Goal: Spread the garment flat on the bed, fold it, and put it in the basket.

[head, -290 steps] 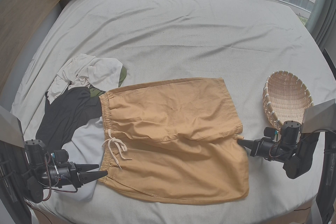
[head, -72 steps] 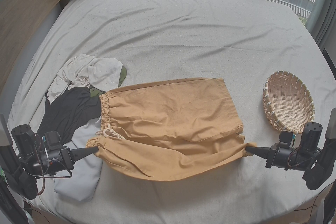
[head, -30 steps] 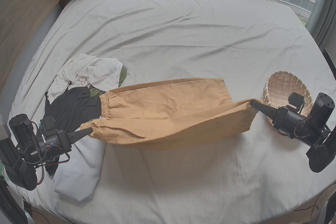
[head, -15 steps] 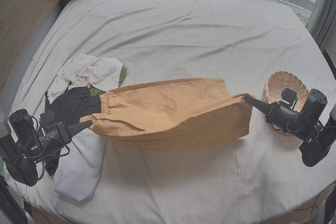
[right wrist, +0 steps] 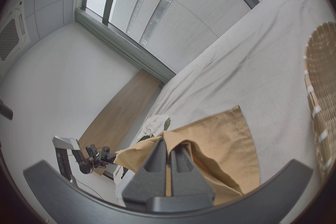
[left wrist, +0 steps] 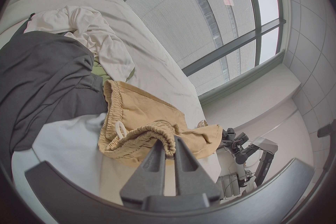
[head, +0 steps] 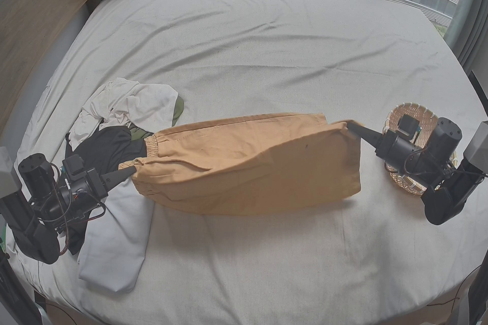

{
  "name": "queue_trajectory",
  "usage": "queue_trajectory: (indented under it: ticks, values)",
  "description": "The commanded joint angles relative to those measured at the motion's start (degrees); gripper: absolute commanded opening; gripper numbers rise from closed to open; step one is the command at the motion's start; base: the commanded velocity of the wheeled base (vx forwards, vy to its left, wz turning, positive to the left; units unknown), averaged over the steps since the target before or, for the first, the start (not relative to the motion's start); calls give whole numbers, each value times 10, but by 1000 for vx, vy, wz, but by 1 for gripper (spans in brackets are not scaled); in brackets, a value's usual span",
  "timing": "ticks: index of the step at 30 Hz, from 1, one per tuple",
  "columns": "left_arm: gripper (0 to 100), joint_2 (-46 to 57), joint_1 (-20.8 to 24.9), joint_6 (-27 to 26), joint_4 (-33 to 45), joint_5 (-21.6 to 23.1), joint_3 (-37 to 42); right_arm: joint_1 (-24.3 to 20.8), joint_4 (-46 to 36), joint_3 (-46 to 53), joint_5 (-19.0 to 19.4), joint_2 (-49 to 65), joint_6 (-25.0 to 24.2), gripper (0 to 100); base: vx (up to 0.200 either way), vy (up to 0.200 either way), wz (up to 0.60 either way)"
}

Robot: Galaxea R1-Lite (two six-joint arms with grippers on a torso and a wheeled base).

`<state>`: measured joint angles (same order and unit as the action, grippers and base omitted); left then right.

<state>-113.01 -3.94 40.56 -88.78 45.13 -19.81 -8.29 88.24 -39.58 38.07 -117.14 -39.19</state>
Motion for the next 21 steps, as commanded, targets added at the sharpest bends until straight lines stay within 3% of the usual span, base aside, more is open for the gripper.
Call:
queue_trajectory:
  ticks: [1, 9, 21]
  values:
    - [0, -35, 9, 1, 0, -14, -33, 1, -4, -51, 0, -14, -15, 0, 0, 0, 0]
    - [0, -43, 12, 38, 0, -32, -70, 7, -13, -92, -2, -66, -16, 0, 0, 0, 0]
    - [0, -81, 31, 45, 0, -75, -112, 8, -9, -130, -5, -109, -16, 0, 0, 0, 0]
